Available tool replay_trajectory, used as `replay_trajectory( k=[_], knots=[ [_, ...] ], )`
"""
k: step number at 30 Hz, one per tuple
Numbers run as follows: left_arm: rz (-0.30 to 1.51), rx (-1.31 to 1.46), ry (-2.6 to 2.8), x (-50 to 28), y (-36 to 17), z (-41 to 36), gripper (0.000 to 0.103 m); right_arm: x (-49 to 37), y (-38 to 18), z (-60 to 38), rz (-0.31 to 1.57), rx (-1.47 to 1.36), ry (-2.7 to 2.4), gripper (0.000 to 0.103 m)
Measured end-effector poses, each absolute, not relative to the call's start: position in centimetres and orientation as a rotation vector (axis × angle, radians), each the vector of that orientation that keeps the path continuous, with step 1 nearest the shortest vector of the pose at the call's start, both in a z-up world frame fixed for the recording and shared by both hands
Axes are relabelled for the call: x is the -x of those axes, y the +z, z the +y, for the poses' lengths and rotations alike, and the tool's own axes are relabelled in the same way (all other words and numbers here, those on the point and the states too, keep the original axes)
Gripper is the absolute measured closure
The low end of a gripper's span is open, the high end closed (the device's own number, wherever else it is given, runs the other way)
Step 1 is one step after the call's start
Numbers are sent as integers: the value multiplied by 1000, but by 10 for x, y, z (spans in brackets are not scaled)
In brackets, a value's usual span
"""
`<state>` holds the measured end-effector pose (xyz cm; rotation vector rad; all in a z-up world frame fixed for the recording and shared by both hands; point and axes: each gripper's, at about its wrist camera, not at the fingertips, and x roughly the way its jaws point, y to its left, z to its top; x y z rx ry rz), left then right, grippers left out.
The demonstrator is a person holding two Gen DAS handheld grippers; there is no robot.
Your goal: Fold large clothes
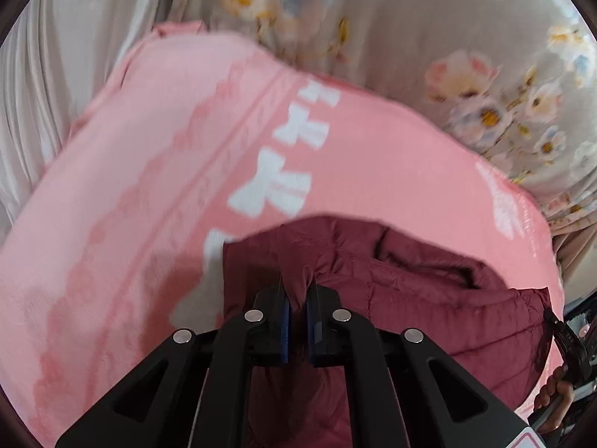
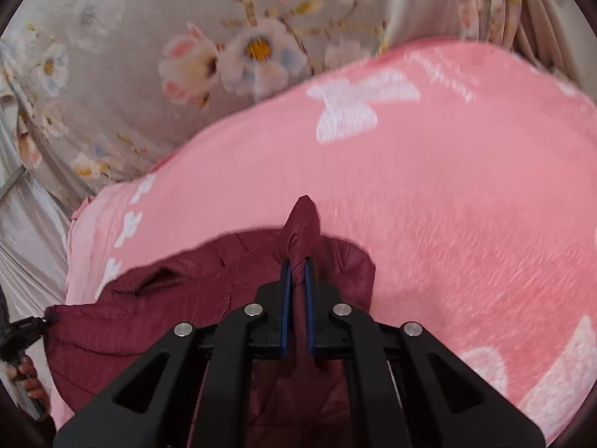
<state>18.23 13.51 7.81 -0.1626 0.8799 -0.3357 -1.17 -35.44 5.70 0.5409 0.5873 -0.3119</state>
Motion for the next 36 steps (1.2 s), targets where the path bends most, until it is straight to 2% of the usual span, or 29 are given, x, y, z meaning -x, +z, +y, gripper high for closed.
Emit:
replay_trajectory(
  k=[4, 8, 13, 16, 19, 25, 26, 29, 32, 36],
  knots=[
    [773, 119, -338, -190, 110, 120, 100, -1, 87, -354, 498, -476, -358, 98],
    [746, 97, -293, -226, 108, 101, 100, -29, 80, -369, 492, -508, -402, 98],
    [829, 14, -213, -271, 60, 79, 100, -67, 23, -382, 646, -560, -428, 98],
    [940, -62, -165, -290, 9, 69, 100, -77, -11, -384, 746, -569, -436, 99],
    [975, -76, -155, -290, -19, 71, 99, -76, -23, -379, 775, -547, -431, 98],
    [929, -183, -87, -284, -32, 57, 96, -89, -24, -360, 828, -394, -466, 95],
    [927, -193, -79, -283, -30, 56, 94, -88, -22, -361, 831, -396, -468, 94],
    [919, -188, -58, -277, -13, 67, 86, -69, 2, -363, 775, -402, -520, 82],
    [879, -99, -104, -256, 28, 84, 79, -49, 43, -344, 660, -381, -474, 82],
    [812, -91, -235, -231, 75, 56, 79, -71, 69, -289, 662, -314, -287, 81]
  ],
)
